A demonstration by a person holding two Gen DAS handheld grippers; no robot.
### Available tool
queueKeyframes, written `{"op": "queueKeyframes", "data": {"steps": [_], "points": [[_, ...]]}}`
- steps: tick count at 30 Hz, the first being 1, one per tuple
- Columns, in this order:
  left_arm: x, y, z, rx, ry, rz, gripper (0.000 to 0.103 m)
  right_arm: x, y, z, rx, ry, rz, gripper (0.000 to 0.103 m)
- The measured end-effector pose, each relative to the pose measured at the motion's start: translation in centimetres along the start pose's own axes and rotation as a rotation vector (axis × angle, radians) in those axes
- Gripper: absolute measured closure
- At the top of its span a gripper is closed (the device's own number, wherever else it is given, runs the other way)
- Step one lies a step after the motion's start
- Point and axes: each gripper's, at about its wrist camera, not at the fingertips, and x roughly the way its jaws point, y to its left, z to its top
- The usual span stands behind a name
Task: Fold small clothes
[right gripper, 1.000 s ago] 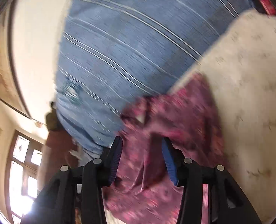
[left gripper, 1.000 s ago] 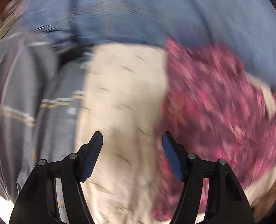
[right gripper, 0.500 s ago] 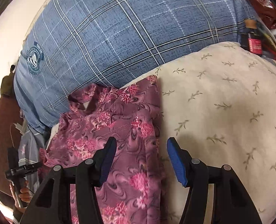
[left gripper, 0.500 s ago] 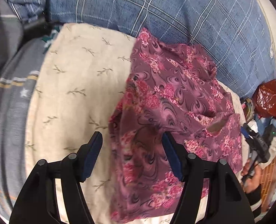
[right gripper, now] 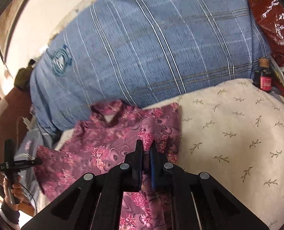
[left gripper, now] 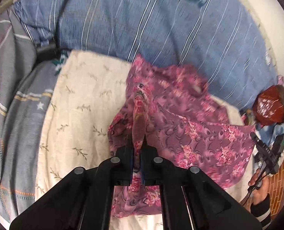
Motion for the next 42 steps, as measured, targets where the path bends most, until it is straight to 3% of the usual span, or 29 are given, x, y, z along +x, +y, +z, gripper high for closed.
{"op": "queueKeyframes", "data": {"steps": [5, 10, 15, 21, 24, 26, 28, 30, 31, 32, 38, 42], "points": [[-2.2, -0.8, 3.5, -0.005, -0.083, -0.012, 0.1, -1.5, 1.2, 3.0, 0.024, -0.085, 0.045, 0.097], [1.1, -1.3, 8.8, -0.027, -0.111, 0.002, 0.1, 1.7, 0.2, 6.4, 0.076, -0.105, 0.01, 0.097], [9.3, -0.3, 12.6, -0.101, -0.031, 0.021, 0.1, 7.4, -2.2, 7.3, 0.12, -0.056, -0.079, 0.097], [17.7, 0.8, 12.8, -0.123, 0.113, 0.11, 0.1, 13.5, -5.6, 6.3, 0.187, 0.055, -0.192, 0.097], [18.0, 2.1, 12.7, -0.167, 0.141, 0.079, 0.098, 15.2, -6.9, 5.3, 0.228, 0.13, -0.234, 0.096], [16.3, 3.2, 12.8, -0.204, 0.128, 0.043, 0.096, 14.2, -6.9, 5.2, 0.237, 0.098, -0.231, 0.091], [13.5, 4.3, 12.6, -0.202, 0.101, 0.016, 0.089, 12.5, -6.6, 5.0, 0.235, 0.069, -0.233, 0.091], [10.1, 5.0, 11.1, -0.17, 0.08, 0.011, 0.068, 9.9, -6.4, 4.1, 0.233, 0.062, -0.182, 0.09], [8.9, 5.1, 10.4, -0.152, 0.07, 0.006, 0.051, 8.3, -6.2, 3.3, 0.233, 0.059, -0.15, 0.09], [7.6, 5.3, 9.1, -0.131, 0.065, 0.011, 0.046, 6.8, -6.1, 2.3, 0.235, 0.059, -0.118, 0.088], [4.7, 4.8, 1.2, -0.11, 0.123, -0.131, 0.042, -1.0, -6.4, -4.8, 0.318, 0.098, -0.028, 0.068], [6.3, 2.6, -1.7, -0.063, 0.15, -0.128, 0.042, -2.4, -6.3, -7.3, 0.329, 0.141, -0.047, 0.066]]}}
